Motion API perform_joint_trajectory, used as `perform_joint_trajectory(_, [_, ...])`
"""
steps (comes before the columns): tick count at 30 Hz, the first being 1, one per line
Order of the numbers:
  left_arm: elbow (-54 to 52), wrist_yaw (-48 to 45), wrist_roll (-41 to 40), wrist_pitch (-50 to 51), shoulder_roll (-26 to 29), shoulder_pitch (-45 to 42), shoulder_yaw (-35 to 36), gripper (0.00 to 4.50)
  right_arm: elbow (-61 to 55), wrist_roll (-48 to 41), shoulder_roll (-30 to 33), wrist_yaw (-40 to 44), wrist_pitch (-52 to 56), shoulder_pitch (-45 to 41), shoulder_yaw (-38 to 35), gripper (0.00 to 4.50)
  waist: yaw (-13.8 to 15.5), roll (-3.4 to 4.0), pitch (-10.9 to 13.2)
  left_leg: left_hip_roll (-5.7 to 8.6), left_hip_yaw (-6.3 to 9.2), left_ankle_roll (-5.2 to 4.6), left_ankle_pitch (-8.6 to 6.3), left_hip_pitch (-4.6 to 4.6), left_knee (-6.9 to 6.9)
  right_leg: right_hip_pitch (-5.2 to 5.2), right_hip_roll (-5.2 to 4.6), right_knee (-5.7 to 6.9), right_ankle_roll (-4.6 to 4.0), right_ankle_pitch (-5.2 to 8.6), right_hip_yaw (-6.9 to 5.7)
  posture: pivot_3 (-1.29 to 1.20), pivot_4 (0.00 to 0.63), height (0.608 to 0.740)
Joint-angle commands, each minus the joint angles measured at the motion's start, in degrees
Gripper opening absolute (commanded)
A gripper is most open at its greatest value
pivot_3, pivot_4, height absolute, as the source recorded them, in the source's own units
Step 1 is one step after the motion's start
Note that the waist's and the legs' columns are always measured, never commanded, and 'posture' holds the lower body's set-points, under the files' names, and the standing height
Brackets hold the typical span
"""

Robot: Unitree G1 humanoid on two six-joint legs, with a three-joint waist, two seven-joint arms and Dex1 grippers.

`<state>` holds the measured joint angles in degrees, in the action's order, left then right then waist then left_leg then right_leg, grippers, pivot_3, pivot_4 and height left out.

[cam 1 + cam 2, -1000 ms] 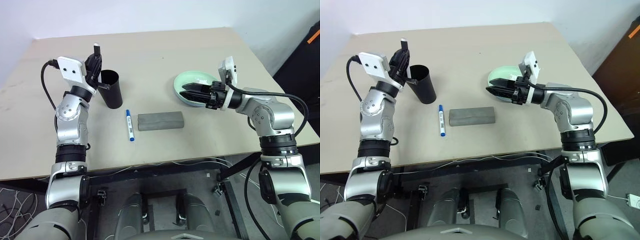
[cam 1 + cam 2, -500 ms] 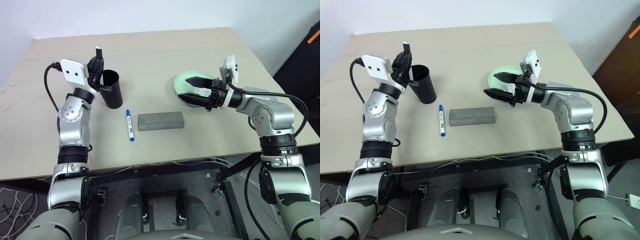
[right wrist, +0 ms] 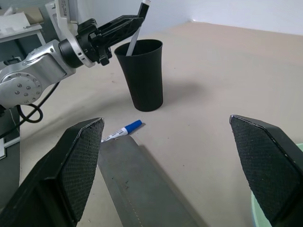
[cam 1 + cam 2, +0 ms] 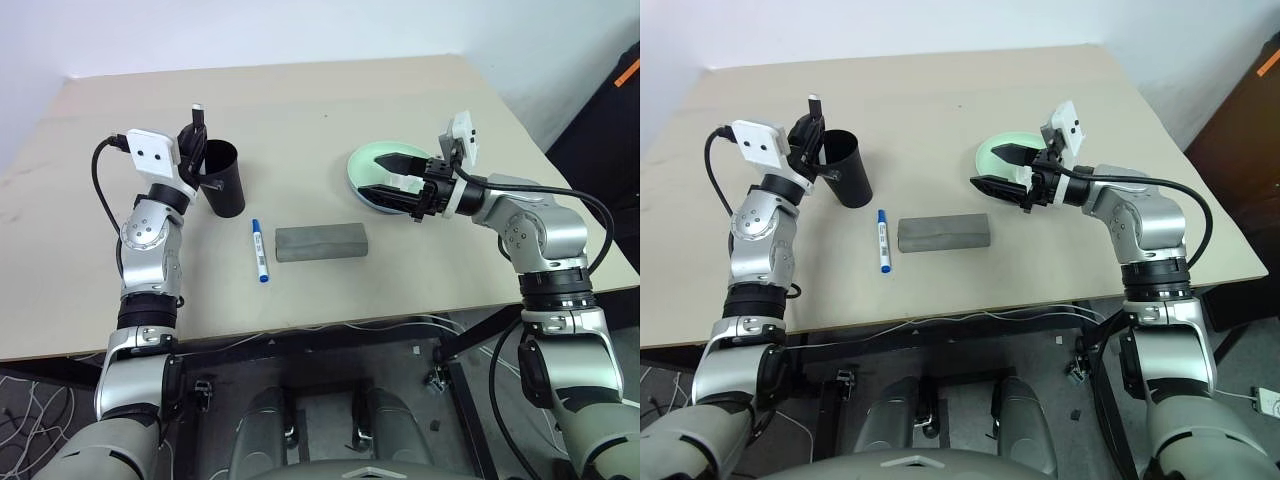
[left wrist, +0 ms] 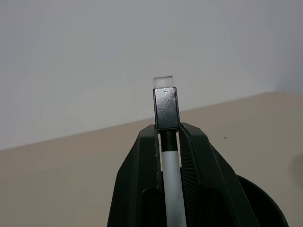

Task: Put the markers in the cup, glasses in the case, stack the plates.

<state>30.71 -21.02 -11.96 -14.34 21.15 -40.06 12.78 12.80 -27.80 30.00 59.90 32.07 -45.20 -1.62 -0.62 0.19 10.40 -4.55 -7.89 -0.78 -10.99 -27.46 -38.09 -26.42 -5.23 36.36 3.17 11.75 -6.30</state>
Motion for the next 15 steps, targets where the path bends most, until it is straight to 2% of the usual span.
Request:
perform_joint_trajectory(1, [-0.7,0.0,0.1,-1.3,0.5,-0.5,0.3,0.25,-0.4,0.0,0.4,0.2,-1.3,-0.9,-1.0,4.46,0.0,0.0,0.0,0.0,0.0,0.0,0.0,0.0,0.0,0.0,0.0,0.0,0.0,0.0,0.0,0.0,0.15,0.701])
perform_joint_trajectory(2, [-0.7,0.0,0.2,-1.3,0.5,-0.5,0.3,0.96,-0.3,0.1,0.4,0.2,-1.3,-0.9,-1.0,4.5,0.0,0.0,0.0,0.0,0.0,0.0,0.0,0.0,0.0,0.0,0.0,0.0,0.0,0.0,0.0,0.0,0.15,0.701])
perform_joint_trajectory(11, [-1.0,0.4,0.5,-1.3,0.7,-0.4,0.3,3.86,0.1,0.9,0.1,-0.3,-2.0,-0.9,-0.8,4.5,0.0,0.0,0.0,0.0,0.0,-0.01,0.0,0.0,0.0,0.0,0.0,0.0,0.0,0.0,0.0,0.0,0.15,0.701])
perform_joint_trajectory(15, [-3.2,0.4,0.5,-0.7,0.7,-0.3,0.0,3.86,0.0,1.1,0.1,-0.2,-1.9,-0.7,-0.8,4.5,0.0,0.0,0.0,0.0,0.0,-0.01,0.0,0.0,0.0,0.0,0.0,0.0,0.0,0.0,0.0,0.0,0.15,0.701])
